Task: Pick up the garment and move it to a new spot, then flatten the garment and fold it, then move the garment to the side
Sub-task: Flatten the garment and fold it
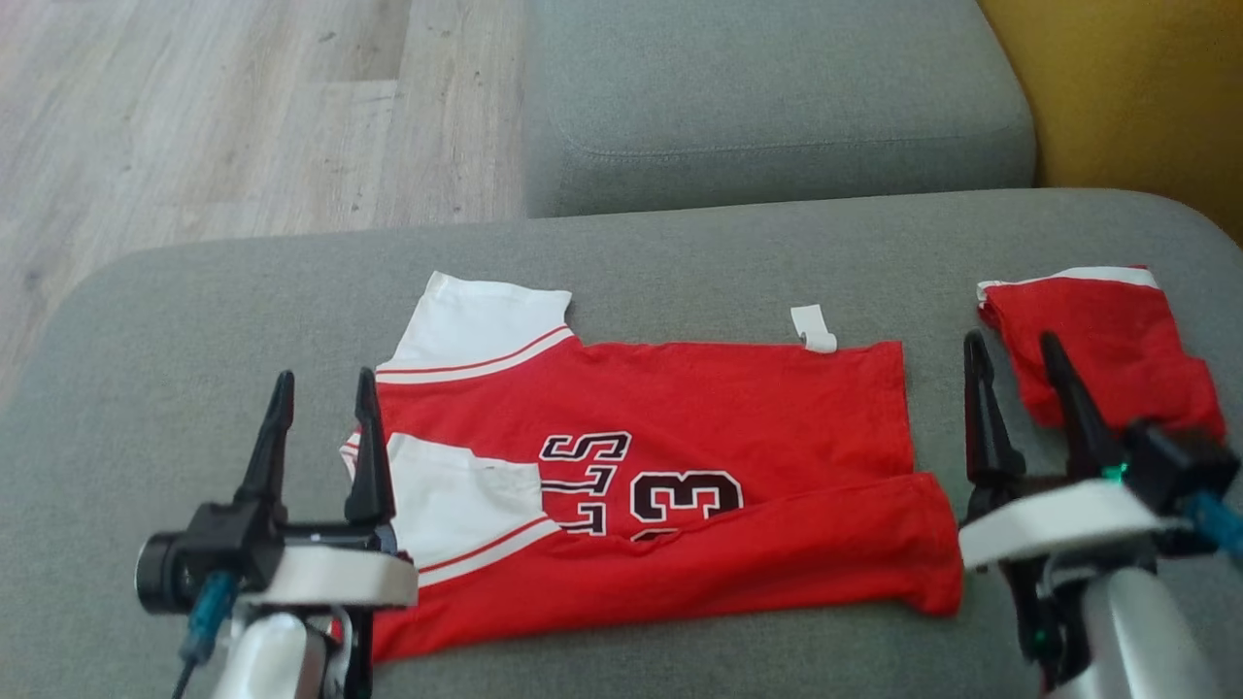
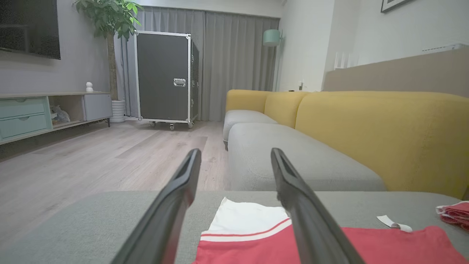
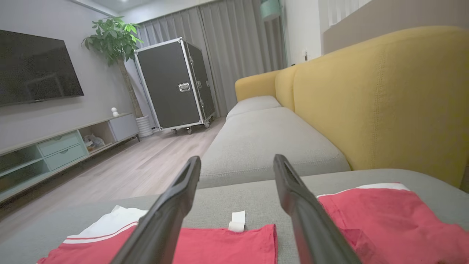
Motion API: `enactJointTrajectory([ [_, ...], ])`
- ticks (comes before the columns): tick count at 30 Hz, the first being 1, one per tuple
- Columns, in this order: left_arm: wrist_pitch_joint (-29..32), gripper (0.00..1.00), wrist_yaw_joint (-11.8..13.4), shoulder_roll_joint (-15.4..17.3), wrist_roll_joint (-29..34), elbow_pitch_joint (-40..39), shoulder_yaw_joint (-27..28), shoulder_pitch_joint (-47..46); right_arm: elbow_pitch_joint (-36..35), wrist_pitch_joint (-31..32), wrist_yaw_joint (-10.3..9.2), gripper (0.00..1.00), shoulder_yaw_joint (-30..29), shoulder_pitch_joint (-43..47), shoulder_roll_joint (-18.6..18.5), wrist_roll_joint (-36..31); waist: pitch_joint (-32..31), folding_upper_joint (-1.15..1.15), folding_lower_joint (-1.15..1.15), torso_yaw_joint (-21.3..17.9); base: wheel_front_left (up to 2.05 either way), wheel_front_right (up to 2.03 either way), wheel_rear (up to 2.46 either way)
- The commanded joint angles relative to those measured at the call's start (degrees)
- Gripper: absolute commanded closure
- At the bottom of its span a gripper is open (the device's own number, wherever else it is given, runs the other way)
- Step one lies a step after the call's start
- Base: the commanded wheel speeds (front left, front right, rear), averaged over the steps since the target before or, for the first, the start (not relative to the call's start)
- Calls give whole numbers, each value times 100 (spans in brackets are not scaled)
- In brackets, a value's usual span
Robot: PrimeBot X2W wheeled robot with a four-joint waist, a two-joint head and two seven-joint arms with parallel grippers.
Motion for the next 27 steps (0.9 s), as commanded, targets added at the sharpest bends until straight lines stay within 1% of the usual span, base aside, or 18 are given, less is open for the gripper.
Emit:
enactJointTrajectory([
  [1, -53, 0, -39, 3, 96, -312, 281, -66, -121, -307, -4, 0, 172, -53, 21, -127, 41, 0, 0, -12, 0, 0, 0],
  [4, -53, 0, -114, -43, 215, -430, 351, 34, 71, -660, -4, 0, 373, 23, 28, -107, 139, 0, 0, -77, 0, 0, 0],
  [6, -53, 0, -189, 3, 301, -396, 382, -20, 190, -757, -4, 0, 559, -6, 29, -129, 215, 0, 0, -147, 0, 0, 0],
  [9, -54, 0, -264, 174, 429, -137, 413, -238, 286, -837, -4, 0, 763, -122, 30, -95, 353, 0, 0, -284, 0, 0, 0],
  [11, 81, 0, -358, 358, 513, 159, 373, -507, 302, -865, -4, 0, 822, -217, 30, -62, 495, 0, 0, -385, 0, 0, 0],
  [15, 750, 0, -749, 850, 785, 729, 51, -1392, 250, -894, -4, 0, 819, -523, 30, -34, 922, 0, 0, -552, 0, 0, 0],
  [18, 1553, 0, -965, 1194, 799, 1375, -247, -2141, 209, -902, -4, 0, 837, -772, 31, -62, 1231, 0, 0, -653, 0, 0, 0],
  [21, 2256, 0, -1032, 1473, 595, 1955, -539, -2851, 191, -872, -4, 0, 954, -1015, 31, -132, 1529, 0, 0, -784, 0, 0, 0],
  [22, 2432, 0, -1036, 1571, 490, 2096, -757, -3046, 185, -857, -4, 0, 998, -1094, 31, -169, 1611, 0, 0, -829, 0, 0, 0],
  [25, 2792, 0, -1040, 1885, 20, 2396, -1284, -3570, 120, -828, -4, 0, 1121, -1307, 31, -213, 1880, 0, 0, -965, 0, 0, 0],
  [26, 2792, 0, -1040, 1885, 20, 2396, -1284, -3570, 120, -828, -4, 0, 1121, -1307, 31, -213, 1880, 0, 0, -965, 0, 0, 0],
  [27, 2878, 0, -1040, 1991, -119, 2484, -1447, -3717, 96, -826, -4, 0, 1145, -1365, 31, -213, 1948, 0, 0, -997, 0, 0, 0],
])
